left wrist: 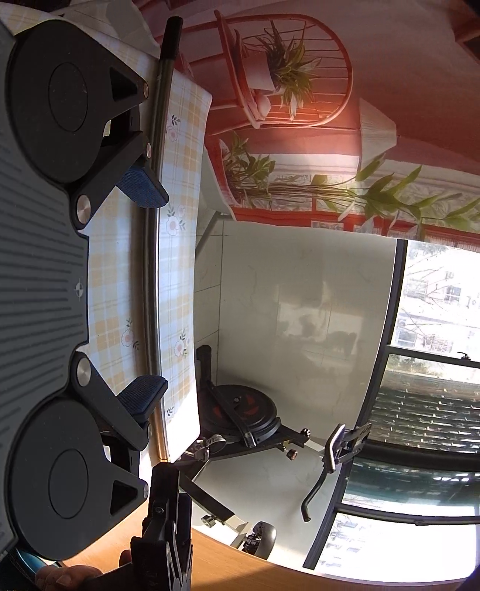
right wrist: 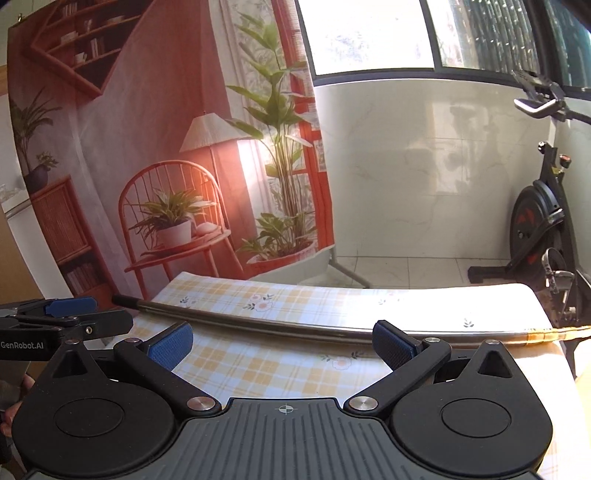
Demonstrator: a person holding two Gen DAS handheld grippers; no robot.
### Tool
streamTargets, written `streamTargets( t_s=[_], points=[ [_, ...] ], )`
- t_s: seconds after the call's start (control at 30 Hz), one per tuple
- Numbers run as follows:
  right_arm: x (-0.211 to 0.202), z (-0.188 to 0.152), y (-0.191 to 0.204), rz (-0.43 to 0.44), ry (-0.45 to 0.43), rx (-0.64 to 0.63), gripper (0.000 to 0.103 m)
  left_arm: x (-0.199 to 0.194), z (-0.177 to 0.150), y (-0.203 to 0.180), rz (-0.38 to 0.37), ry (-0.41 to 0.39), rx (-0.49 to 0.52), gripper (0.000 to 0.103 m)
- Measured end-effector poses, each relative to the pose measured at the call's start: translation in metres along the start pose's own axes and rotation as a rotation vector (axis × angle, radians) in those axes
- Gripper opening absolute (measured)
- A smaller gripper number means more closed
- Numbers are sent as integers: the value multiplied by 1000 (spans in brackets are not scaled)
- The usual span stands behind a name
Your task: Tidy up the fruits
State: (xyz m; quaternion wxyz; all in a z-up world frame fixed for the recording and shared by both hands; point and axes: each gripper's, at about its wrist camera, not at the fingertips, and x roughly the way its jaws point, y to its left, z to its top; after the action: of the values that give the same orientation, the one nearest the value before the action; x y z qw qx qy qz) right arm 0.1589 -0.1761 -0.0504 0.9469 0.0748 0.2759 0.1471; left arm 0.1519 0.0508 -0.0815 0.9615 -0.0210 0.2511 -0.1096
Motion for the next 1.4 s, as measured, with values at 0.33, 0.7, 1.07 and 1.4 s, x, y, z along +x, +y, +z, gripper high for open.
streamTargets(
  t_s=[0.33, 0.7, 1.07, 1.4],
  points=[
    [-46, 25, -5, -107, -166, -2, 103, -34, 31, -42, 49, -146, 87, 98],
    [-64, 29, -9, -140, -217, 0, 103, -40, 44, -55, 72, -187, 95, 98],
    [-61, 28, -5, -149, -214, 1, 103, -40, 45, -53, 90, -186, 100, 98],
    [-62, 28, -5, -152, -213, 1, 103, -40, 46, -53, 92, -185, 101, 98]
  ],
)
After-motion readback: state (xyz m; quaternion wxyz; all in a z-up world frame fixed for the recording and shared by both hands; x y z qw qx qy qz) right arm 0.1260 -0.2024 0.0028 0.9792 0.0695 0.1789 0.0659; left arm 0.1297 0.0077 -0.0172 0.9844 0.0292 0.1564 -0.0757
